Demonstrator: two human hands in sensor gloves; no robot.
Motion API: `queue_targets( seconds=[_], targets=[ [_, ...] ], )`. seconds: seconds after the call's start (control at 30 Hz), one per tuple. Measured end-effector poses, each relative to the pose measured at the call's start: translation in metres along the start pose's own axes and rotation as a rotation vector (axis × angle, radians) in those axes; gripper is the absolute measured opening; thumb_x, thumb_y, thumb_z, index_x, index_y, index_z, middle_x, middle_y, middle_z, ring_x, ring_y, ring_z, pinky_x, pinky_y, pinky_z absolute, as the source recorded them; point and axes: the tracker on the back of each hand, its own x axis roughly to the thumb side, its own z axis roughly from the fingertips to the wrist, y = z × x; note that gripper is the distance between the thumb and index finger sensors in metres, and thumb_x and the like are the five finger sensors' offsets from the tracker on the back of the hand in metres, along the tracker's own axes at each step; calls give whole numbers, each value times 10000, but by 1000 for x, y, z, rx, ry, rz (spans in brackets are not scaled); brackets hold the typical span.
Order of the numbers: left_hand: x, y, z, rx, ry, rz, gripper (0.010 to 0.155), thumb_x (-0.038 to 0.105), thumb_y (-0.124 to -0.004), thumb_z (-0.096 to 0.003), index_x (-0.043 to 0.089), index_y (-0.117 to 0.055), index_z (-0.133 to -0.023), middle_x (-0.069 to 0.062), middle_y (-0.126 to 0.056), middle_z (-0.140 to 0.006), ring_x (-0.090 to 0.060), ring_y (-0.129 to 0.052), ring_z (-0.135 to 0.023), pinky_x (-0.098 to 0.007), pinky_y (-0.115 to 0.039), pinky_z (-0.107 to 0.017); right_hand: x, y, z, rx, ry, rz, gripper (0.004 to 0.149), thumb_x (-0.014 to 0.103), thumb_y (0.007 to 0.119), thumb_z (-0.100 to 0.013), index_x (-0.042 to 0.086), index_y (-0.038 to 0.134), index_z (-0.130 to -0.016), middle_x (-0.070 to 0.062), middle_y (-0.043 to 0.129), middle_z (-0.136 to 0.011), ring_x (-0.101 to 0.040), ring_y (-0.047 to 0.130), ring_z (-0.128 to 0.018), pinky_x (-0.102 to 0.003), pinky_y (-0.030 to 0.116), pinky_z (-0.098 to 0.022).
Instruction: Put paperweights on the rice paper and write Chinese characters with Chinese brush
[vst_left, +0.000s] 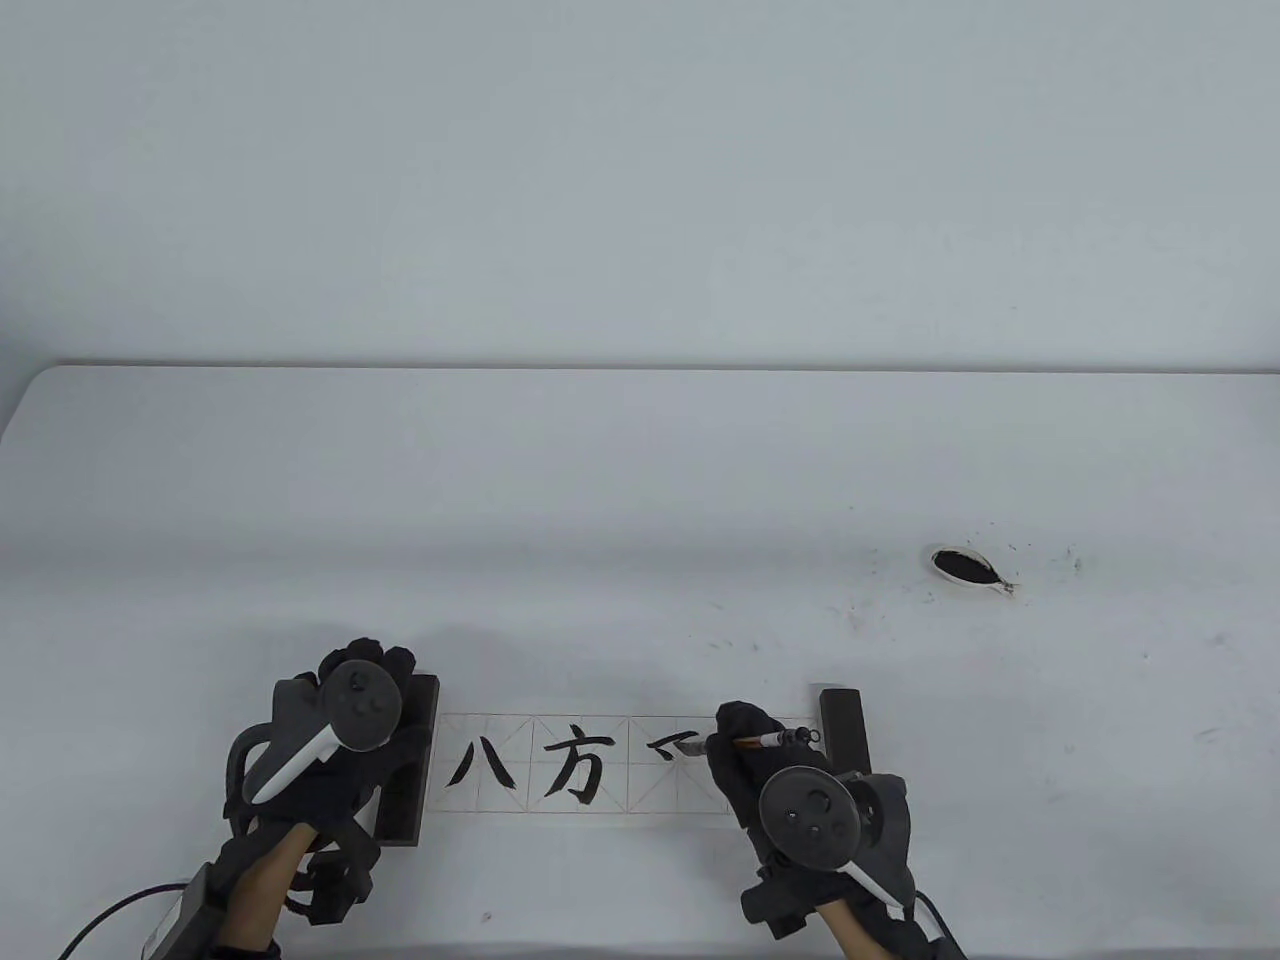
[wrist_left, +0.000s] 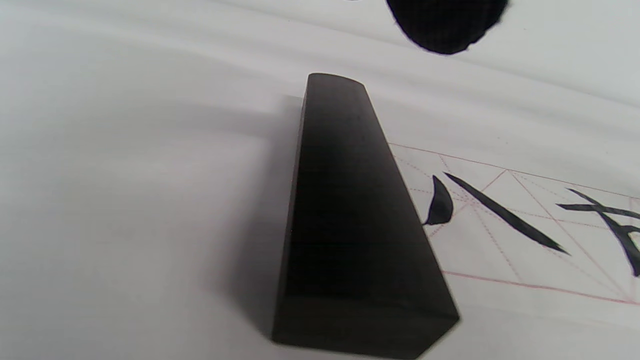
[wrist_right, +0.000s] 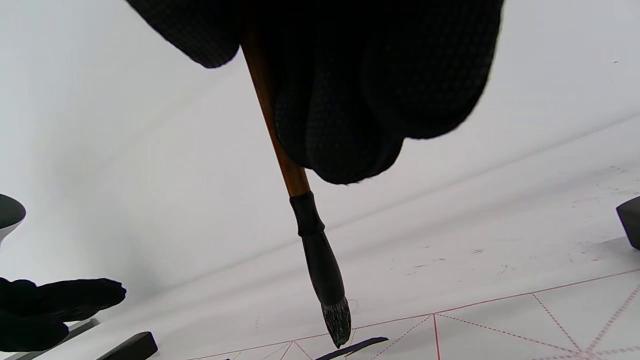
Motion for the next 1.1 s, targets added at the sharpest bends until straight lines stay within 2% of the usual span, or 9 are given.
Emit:
queue_targets(
  seconds=[0.27,0.53,0.83,1.1],
  targets=[
    [0,0,0,0,0,3,837,526,-598,-520,343,-120,-1182,-42,-51,-1266,-368,-94,-1196,-517,-59,-838,-1,1,0,13,38,64,446,346,676,-563,26,738,-868,-181,945,-696,-278,999,-502,-365,860,-344],
    [0,0,0,-2,2,4,836,524,-598,-520,342,-122,-1182,-51,-53,-1265,-368,-96,-1195,-518,-61,-838,7,5,2,84,-65,-74,445,363,672,-563,44,741,-865,-160,949,-694,-258,1003,-501,-350,864,-347],
    [-1,0,0,-4,2,1,835,524,-598,-520,344,-122,-1182,-54,-52,-1265,-368,-95,-1195,-518,-60,-838,10,13,0,133,-110,-80,454,360,666,-569,49,709,-897,-162,923,-746,-268,988,-556,-363,856,-386],
    [-1,0,0,-4,3,3,838,525,-599,-519,342,-119,-1182,-55,-52,-1265,-371,-94,-1194,-518,-60,-838,8,-2,3,36,1,75,440,355,680,-563,39,757,-858,-171,958,-677,-267,1007,-481,-352,868,-325]
  ],
)
